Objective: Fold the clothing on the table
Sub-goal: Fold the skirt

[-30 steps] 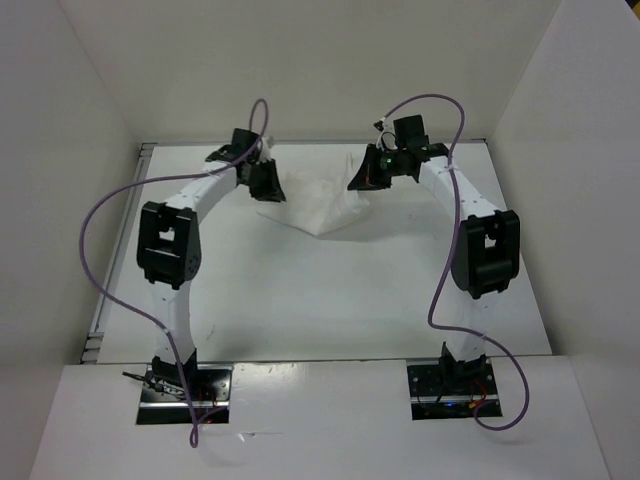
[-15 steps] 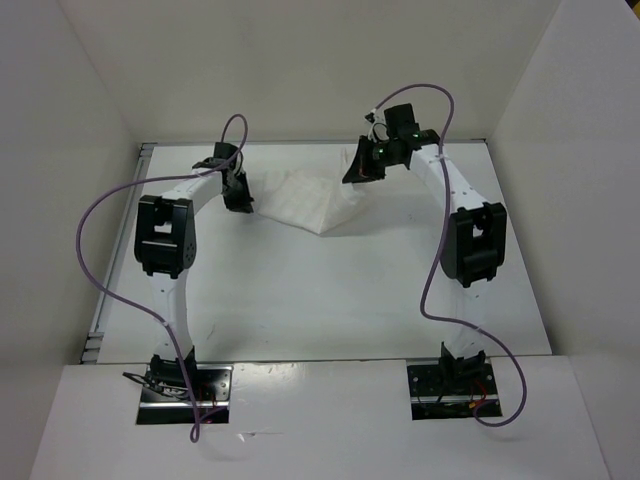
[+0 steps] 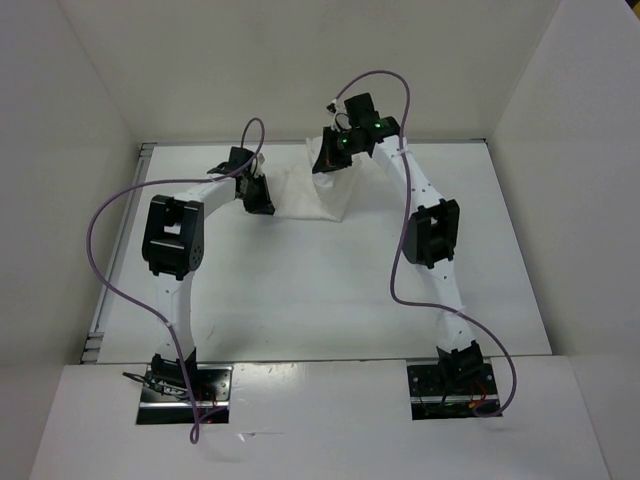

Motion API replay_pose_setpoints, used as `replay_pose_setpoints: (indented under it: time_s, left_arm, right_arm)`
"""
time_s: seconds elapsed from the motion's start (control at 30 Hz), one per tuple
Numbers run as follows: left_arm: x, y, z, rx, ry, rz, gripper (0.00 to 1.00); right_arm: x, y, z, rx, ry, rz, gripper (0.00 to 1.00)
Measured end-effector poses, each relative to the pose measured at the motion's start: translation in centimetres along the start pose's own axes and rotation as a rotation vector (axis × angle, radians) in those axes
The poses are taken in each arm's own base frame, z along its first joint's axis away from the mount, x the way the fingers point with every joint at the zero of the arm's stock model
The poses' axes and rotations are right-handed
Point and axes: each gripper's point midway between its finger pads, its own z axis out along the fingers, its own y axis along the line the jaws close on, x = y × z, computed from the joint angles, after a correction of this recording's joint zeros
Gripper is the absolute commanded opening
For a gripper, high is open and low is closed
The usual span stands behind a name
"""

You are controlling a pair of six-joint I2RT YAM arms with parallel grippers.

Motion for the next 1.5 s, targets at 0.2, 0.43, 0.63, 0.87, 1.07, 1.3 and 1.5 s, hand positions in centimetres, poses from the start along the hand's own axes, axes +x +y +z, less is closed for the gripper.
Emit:
replay_pose_setpoints:
  time_s: [0.2, 0.43, 0.63, 0.87, 1.07, 1.3, 1.5]
  left_arm:
    - [1.3, -1.2, 0.0, 0.053, 0.018, -0.01, 0.18]
    - [2.8, -3.1, 0.1, 0.111, 0.056, -0.009, 0.18]
    - [4.8, -5.7, 0.3, 0.16, 0.103, 0.021, 0.18]
    - [5.6, -6.4, 0.3, 0.167, 0.126, 0.03, 0.18]
    - [5.7, -3.5, -1.3, 0.083, 0.128, 0.006, 0.18]
    - [2.5, 0.0, -8.4, -0.064, 0.017, 0.011, 0.18]
    - [-2.6, -8.4, -14.9, 0.213, -0.124, 0.136, 0.18]
  right_arm:
    - [2.3, 0.4, 2.5, -0.009, 0.072, 0.008, 0.0]
    - [3.0, 1.5, 3.6, -0.039, 0.095, -0.006, 0.0]
    - [3.6, 1.8, 4.7, -0.064, 0.112, -0.011, 0.02]
    - [5.4, 1.9, 6.6, -0.097, 0.163, 0.001, 0.42]
    - [5.0, 2.6, 5.8, -0.131, 0.163, -0.001, 0.5]
    - [-0.1, 2.7, -0.7, -0.066, 0.016, -0.039, 0.45]
    - [-4.6, -2.6, -6.0, 0.029, -0.121, 0.01, 0.34]
